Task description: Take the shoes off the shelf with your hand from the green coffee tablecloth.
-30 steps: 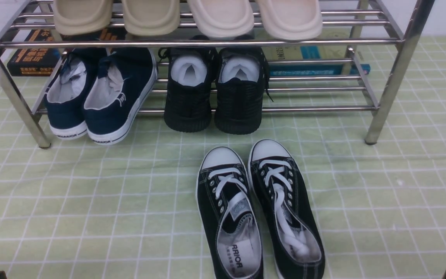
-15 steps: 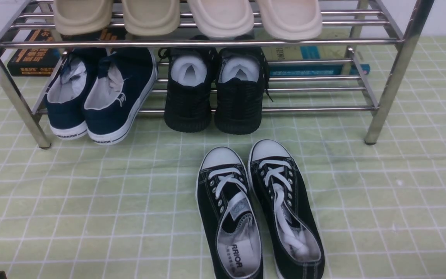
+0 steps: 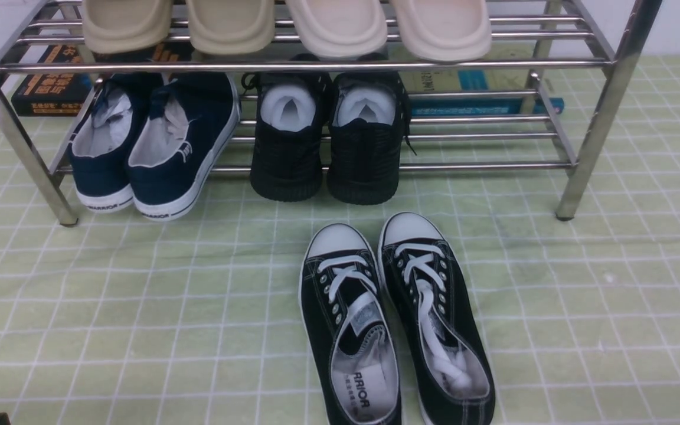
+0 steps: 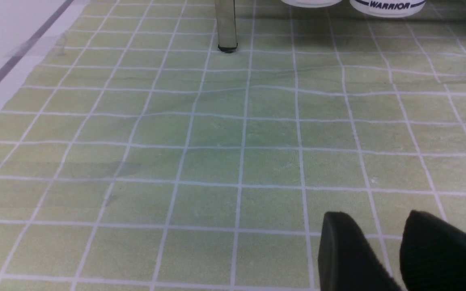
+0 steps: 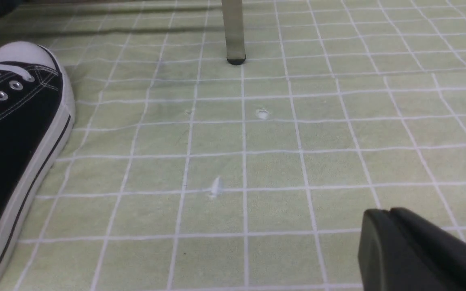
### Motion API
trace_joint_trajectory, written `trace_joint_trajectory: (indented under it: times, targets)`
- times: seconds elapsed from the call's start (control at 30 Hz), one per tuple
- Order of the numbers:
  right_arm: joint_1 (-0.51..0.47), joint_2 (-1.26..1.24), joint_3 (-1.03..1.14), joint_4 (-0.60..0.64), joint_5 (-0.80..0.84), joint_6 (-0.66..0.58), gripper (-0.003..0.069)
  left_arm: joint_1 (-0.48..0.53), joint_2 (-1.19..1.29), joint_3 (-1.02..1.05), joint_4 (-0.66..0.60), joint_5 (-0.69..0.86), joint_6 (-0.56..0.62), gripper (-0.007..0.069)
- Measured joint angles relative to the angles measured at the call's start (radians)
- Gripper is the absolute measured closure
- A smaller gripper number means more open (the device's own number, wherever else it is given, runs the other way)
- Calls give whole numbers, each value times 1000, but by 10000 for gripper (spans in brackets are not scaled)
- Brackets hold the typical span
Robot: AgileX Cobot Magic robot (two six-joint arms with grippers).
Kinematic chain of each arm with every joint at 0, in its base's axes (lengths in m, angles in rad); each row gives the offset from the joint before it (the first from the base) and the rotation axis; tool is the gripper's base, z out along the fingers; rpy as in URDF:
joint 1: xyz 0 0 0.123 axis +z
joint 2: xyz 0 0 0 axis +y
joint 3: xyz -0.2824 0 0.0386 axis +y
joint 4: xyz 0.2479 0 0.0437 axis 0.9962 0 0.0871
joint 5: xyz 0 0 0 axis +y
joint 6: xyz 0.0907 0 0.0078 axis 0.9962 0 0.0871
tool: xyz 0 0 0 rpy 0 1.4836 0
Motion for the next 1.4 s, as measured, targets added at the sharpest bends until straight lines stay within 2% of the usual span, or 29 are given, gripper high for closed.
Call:
trace_joint_trajectory:
  times: [1.4]
  targets:
    - [0, 0, 0, 0, 1, -1, 592, 0, 0, 0, 0, 0, 0, 385]
